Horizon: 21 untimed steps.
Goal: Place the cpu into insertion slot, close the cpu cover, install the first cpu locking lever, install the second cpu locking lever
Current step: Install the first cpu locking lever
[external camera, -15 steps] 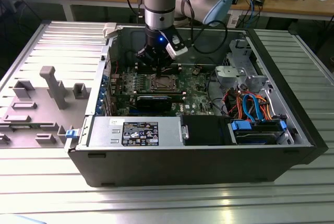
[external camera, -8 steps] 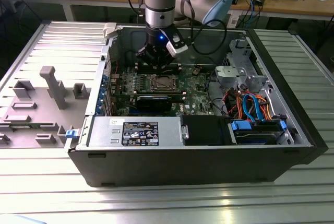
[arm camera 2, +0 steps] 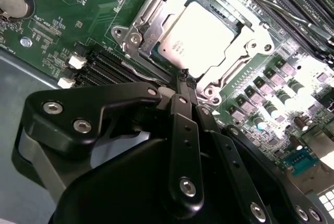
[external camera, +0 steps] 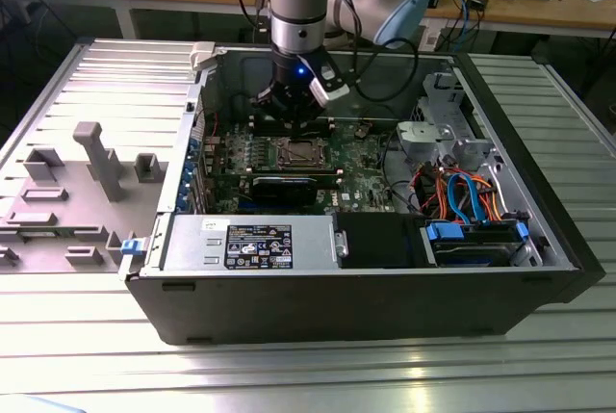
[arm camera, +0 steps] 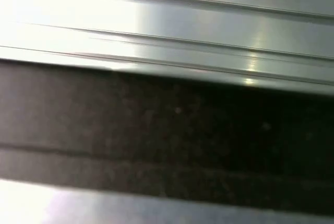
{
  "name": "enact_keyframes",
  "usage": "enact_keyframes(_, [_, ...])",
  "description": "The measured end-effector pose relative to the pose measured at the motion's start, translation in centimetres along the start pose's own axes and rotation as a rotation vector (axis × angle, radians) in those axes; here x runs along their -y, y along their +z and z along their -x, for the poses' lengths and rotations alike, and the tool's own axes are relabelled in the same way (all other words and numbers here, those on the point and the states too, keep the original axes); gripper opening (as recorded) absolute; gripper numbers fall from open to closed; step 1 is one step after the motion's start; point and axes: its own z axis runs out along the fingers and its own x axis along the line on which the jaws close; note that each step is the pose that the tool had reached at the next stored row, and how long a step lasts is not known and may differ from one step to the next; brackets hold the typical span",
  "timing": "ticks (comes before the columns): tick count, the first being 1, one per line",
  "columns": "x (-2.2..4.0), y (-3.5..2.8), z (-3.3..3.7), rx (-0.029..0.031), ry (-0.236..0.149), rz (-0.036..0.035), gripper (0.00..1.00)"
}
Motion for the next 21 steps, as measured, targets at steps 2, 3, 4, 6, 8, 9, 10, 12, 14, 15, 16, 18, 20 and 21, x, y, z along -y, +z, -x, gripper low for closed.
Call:
enact_keyframes(2, [0.02,0.07,0.18,-0.0006,0.000,-0.0001,0.11])
enact_keyframes(3, [0.03,0.11,0.27,-0.0010,0.000,-0.0001,0.11])
enact_keyframes(4, [0.04,0.15,0.38,-0.0015,0.000,-0.0002,0.11])
enact_keyframes(6, [0.06,0.24,0.59,-0.0021,0.000,-0.0004,0.11])
enact_keyframes(8, [0.08,0.30,0.73,-0.0024,-0.001,-0.0006,0.11])
enact_keyframes(9, [0.08,0.32,0.78,-0.0025,-0.001,-0.0007,0.11])
enact_keyframes(10, [0.09,0.34,0.83,-0.0025,-0.001,-0.0007,0.11])
enact_keyframes(12, [0.10,0.40,0.97,-0.0027,-0.001,-0.0010,0.11])
enact_keyframes(14, [0.13,0.45,1.19,-0.0032,-0.001,-0.0019,0.11])
enact_keyframes(15, [0.14,0.47,1.28,-0.0033,-0.001,-0.0024,0.11])
enact_keyframes(16, [0.15,0.48,1.36,-0.0033,-0.001,-0.0026,0.11])
enact_keyframes(18, [0.17,0.51,1.52,-0.0034,-0.001,-0.0032,0.11])
enact_keyframes(20, [0.18,0.53,1.66,-0.0036,-0.001,-0.0038,0.11])
enact_keyframes(21, [0.19,0.54,1.72,-0.0036,-0.001,-0.0041,0.11])
